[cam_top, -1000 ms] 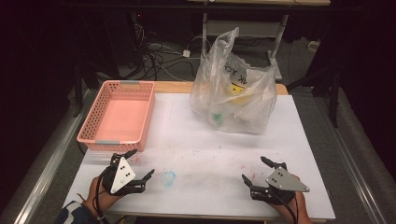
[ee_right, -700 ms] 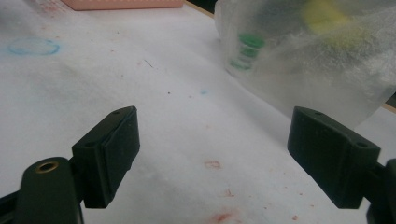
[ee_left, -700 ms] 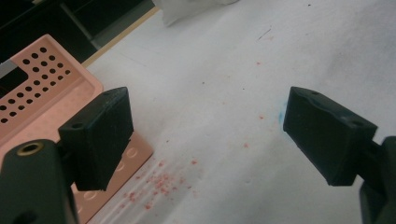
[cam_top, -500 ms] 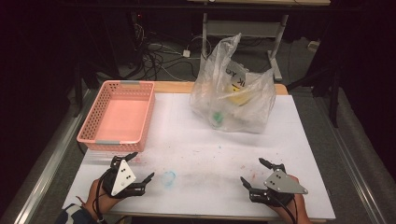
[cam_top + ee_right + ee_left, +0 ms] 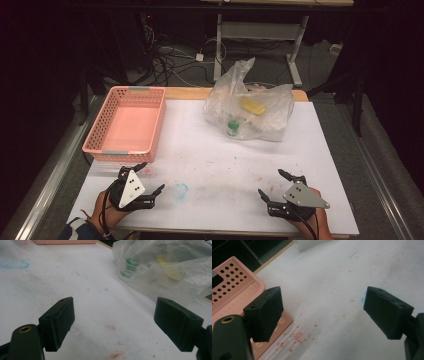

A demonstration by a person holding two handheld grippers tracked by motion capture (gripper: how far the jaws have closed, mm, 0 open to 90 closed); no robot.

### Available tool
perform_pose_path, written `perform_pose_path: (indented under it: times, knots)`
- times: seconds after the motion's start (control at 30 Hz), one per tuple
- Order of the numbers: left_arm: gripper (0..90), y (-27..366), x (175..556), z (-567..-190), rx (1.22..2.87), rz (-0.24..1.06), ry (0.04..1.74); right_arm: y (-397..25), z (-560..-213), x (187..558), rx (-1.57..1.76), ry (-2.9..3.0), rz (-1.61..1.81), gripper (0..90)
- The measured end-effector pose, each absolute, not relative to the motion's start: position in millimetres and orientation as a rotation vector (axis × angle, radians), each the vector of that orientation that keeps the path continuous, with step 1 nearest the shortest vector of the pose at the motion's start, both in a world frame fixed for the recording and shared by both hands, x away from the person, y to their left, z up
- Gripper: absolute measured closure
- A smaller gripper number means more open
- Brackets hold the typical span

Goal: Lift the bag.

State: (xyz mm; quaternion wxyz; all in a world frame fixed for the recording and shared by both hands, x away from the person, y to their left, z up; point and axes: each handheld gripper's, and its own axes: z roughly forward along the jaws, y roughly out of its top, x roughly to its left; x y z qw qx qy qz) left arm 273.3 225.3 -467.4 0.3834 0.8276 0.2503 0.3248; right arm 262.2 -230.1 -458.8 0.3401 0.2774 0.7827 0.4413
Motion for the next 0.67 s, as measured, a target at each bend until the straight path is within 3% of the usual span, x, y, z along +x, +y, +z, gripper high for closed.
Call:
perform_pose_path:
  times: [0.67]
  knots:
    - [15.8, 222.5, 278.8, -468.2, 2.122, 0.829, 0.646, -234.4, -460.4, 266.4, 0.752, 2.03, 1.137, 17.9]
